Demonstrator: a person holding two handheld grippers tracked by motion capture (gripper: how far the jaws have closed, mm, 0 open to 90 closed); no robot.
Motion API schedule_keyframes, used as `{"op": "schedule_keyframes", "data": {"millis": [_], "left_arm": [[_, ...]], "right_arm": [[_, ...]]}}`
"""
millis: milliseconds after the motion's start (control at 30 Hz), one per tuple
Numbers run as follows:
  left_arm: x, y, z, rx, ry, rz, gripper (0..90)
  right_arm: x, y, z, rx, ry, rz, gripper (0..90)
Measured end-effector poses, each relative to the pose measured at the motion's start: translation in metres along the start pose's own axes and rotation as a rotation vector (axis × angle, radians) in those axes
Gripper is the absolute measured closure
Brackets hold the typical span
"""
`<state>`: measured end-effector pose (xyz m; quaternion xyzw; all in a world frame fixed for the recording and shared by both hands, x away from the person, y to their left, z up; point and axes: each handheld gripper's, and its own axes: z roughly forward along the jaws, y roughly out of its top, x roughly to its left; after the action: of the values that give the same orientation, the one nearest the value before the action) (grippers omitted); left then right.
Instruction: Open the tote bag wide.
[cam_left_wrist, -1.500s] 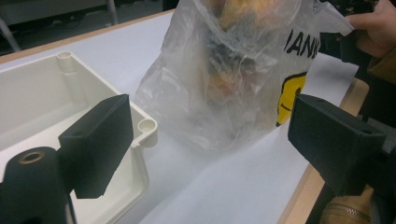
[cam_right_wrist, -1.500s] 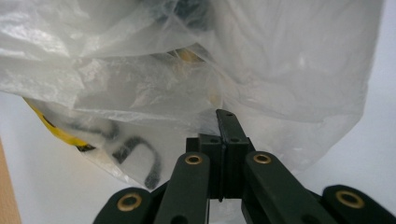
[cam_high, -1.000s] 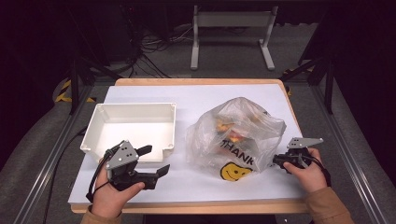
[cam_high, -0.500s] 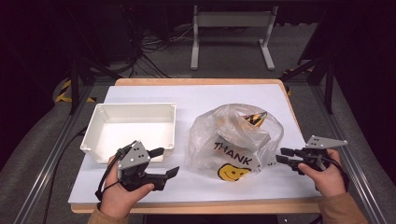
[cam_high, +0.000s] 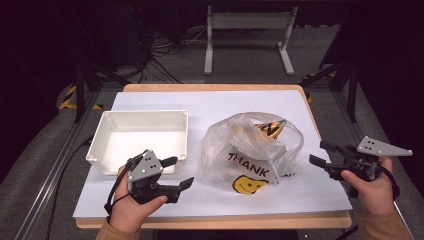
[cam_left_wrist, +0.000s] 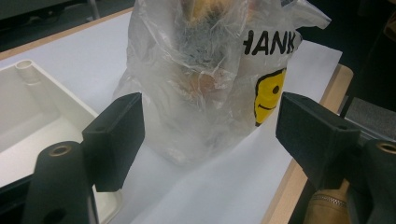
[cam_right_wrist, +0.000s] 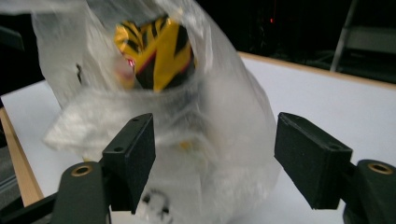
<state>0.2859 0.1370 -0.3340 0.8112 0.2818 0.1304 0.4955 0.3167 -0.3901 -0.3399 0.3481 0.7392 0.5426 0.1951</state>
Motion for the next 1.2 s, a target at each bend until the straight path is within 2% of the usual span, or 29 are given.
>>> {"op": "schedule_keyframes", "data": {"millis": [100,167,367,567,733,900,1000,1200], "left_arm": [[0.000,0.000,0.001,-0.004,0.002,0.002,24.4],[0.001,-0.001,0.001,-0.002,0.003,0.004,24.4],[0.003,-0.002,-0.001,-0.007,0.011,-0.002,23.9],[0.003,-0.003,-0.002,-0.009,0.014,-0.006,23.8],[0.004,-0.005,-0.003,-0.008,0.018,-0.010,23.8],[0.005,-0.008,-0.005,0.000,0.027,-0.016,23.7],[0.005,-0.010,-0.006,-0.002,0.034,-0.022,23.7],[0.006,-0.011,-0.006,0.002,0.037,-0.023,23.7]], "right_arm": [[0.001,0.014,0.006,-0.045,0.009,-0.030,33.4],[0.002,0.020,0.011,-0.049,0.022,-0.037,35.4],[0.006,0.036,0.028,-0.043,0.027,-0.092,42.6],[0.004,0.042,0.040,-0.022,0.034,-0.113,47.5],[0.003,0.044,0.047,-0.002,0.045,-0.140,62.3],[0.001,0.049,0.048,-0.007,0.067,-0.157,85.1],[-0.001,0.054,0.051,-0.004,0.068,-0.166,90.0],[-0.003,0.060,0.058,-0.011,0.058,-0.172,90.0]]}}
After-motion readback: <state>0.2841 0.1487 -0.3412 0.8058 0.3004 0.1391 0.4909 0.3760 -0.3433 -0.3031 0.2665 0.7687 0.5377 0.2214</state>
